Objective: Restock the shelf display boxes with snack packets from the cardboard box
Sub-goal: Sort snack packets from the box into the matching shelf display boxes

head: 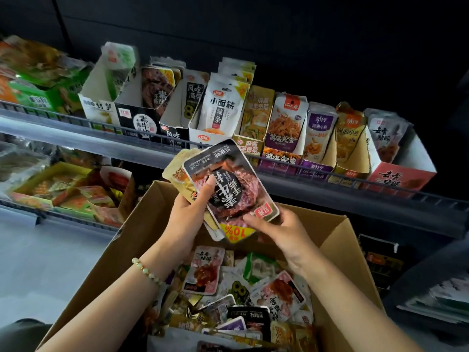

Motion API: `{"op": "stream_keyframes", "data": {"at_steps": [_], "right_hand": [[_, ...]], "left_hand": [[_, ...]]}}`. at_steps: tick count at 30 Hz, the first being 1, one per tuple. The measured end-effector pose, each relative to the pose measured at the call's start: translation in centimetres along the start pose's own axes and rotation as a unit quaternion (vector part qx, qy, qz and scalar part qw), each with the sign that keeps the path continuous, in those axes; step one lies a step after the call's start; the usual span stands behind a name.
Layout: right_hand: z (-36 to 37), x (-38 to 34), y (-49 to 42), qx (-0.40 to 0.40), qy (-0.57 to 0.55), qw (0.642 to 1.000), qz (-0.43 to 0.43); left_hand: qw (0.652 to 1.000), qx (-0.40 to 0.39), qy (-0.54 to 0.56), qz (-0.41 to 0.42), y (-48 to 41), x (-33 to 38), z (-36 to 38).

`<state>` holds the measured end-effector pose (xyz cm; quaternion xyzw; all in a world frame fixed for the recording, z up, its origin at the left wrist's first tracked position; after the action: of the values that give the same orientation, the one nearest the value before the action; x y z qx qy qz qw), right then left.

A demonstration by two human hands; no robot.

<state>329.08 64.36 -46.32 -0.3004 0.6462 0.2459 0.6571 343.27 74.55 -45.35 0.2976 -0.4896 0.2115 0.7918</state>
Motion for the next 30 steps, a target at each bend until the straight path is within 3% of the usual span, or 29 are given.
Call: {"op": "stream_keyframes", "data": {"at_steps": [6, 12, 19, 25, 30], "right_hand": [[2.0, -1.1, -2.7, 0.073, -0.154, 0.985, 0.026], [6.4, -2.7, -5.5, 0.028, -0.085, 0.996, 0.007], [7.6, -7.1, -10.4, 0.059, -0.062, 0.995, -0.047], [9.1, -14.5, -18.2, 0.060, 0.093, 0.982, -0.151], [13.4, -18.5, -26.5, 0.073, 0.249, 0.942, -0.213]], "left_hand": [[0.998, 0.051, 0.020, 0.019, -1.4, 3.0, -3.5], [0.997, 0.063, -0.006, 0.051, -3.0, 6.2, -7.0], [0.990, 0.085, 0.022, 0.106, -5.5, 10.7, -12.0], [0.980, 0.134, 0.002, 0.149, -7.6, 13.2, -16.8], [0.978, 0.136, 0.016, 0.154, -9.0, 14.1, -18.4]]}}
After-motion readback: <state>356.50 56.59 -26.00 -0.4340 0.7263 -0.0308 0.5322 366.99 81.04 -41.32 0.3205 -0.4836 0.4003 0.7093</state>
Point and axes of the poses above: each hand's wrist, its own y-axis away from the middle knuckle, its own z-axis out of the palm, x = y × z, the point moved 7 cm from there along -y, towards the middle knuckle, and after that the axes turned 11 degrees about -z, right-handed, at the moved point
